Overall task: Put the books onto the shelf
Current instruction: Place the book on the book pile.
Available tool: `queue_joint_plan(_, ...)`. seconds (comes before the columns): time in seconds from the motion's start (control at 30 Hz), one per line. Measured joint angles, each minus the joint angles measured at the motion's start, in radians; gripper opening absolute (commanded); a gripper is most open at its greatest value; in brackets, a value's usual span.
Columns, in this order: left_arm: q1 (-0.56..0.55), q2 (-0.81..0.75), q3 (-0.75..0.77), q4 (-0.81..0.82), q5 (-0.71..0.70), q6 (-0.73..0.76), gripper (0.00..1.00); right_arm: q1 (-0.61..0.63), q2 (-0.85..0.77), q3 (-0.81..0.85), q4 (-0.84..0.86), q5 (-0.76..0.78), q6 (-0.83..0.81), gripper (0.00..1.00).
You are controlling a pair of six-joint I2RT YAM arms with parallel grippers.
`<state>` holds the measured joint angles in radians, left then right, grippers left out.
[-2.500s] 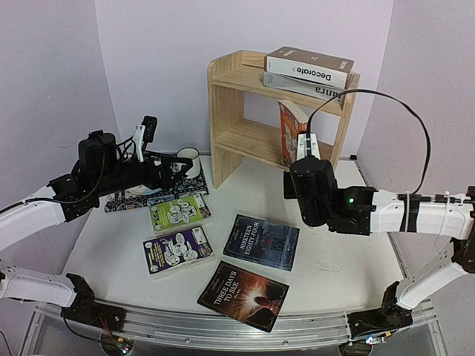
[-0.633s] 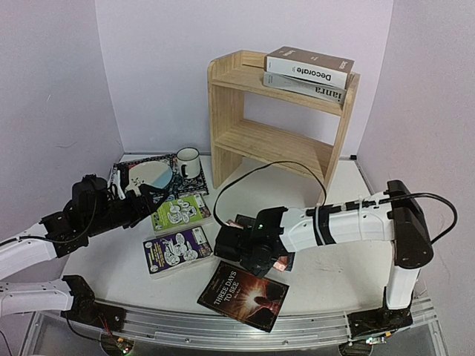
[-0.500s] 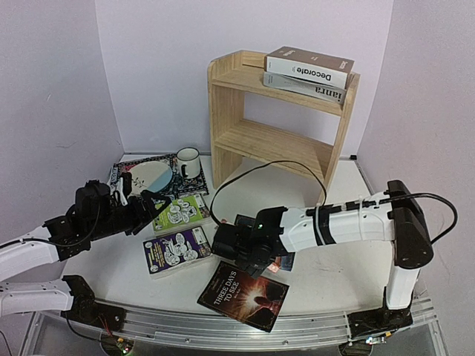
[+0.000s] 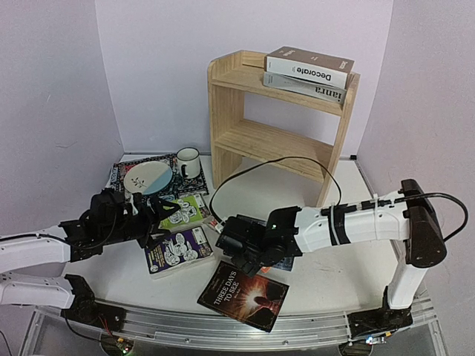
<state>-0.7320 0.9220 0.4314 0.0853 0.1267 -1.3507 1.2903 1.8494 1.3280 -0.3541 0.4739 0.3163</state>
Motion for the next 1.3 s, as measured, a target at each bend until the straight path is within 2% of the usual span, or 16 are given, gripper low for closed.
queue_joint_plan(0.13, -0.013, 0.073, 0.000, 0.027, -0.008, -0.058, 0.97, 0.000, 0.000, -0.009, 0.025, -0.020, -0.014, 0.19)
queue_joint_plan(0.33, -0.098, 0.175, 0.000, 0.048, -0.053, -0.189, 1.00, 0.000, 0.000, -0.011, 0.064, -0.032, -0.022, 0.19)
queue_joint_plan(0.6, -0.101, 0.261, 0.047, 0.071, -0.107, -0.317, 1.00, 0.000, 0.000, -0.048, 0.132, -0.067, -0.040, 0.23)
queue_joint_plan(0.67, -0.101, 0.297, 0.077, 0.081, -0.103, -0.339, 1.00, 0.000, 0.000, -0.049, 0.137, -0.074, -0.043, 0.29)
queue_joint_plan(0.77, -0.101, 0.356, 0.122, 0.099, -0.088, -0.362, 0.99, 0.000, 0.000, -0.050, 0.157, -0.095, -0.047, 0.46)
queue_joint_plan(0.87, -0.101, 0.411, 0.148, 0.127, -0.067, -0.377, 0.98, 0.000, 0.000, -0.055, 0.191, -0.135, -0.052, 0.55)
queue_joint_plan(1.3, -0.100, 0.444, 0.118, 0.160, -0.067, -0.376, 0.96, 0.003, -0.031, -0.142, 0.260, -0.198, -0.042, 0.54)
